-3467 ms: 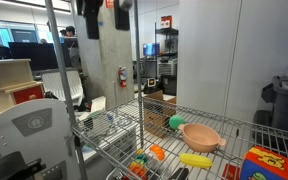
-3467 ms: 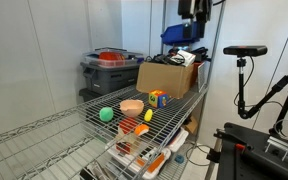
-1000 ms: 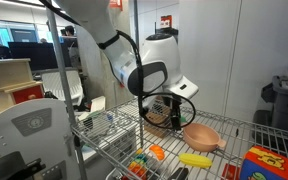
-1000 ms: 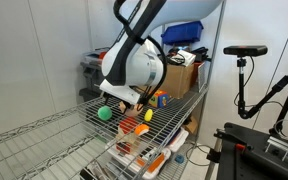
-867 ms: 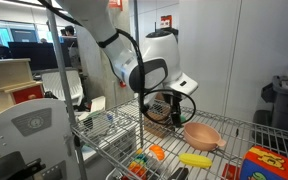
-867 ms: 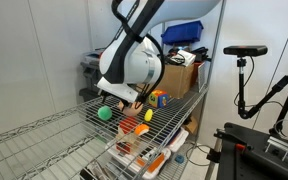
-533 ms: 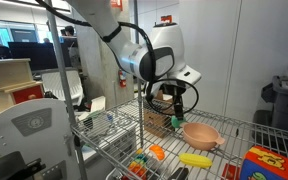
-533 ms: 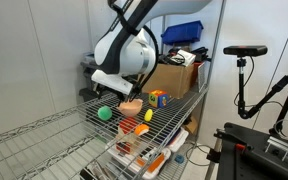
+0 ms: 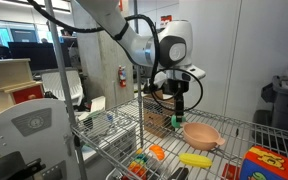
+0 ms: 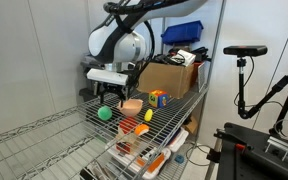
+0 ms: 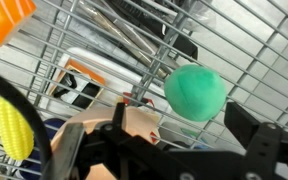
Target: Move the green object to the right
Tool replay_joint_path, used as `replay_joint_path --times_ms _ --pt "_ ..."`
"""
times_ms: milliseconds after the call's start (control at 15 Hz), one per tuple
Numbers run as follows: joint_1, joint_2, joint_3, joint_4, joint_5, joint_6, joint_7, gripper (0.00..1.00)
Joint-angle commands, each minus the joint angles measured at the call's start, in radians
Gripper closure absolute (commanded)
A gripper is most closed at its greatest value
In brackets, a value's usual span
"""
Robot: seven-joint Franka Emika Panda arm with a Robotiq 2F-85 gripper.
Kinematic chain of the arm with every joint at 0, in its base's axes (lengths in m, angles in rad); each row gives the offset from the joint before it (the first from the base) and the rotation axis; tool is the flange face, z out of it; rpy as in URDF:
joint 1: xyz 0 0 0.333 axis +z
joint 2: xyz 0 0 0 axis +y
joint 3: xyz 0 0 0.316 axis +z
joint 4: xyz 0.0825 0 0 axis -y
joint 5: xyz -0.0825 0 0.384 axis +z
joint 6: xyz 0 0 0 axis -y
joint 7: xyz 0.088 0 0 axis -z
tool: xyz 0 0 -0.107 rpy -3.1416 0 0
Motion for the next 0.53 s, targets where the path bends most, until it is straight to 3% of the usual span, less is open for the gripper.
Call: replay_joint_path --times_ms 0,200,467 --pt "-0.047 0.091 0.041 0.210 -0.045 -0.196 0.024 0.00" --pt "-0.074 0.167 0.071 0.354 -0.046 -0.311 0.013 0.00" --pt "-0.073 0.284 0.069 0.525 -0.026 -0.344 0.001 0.00"
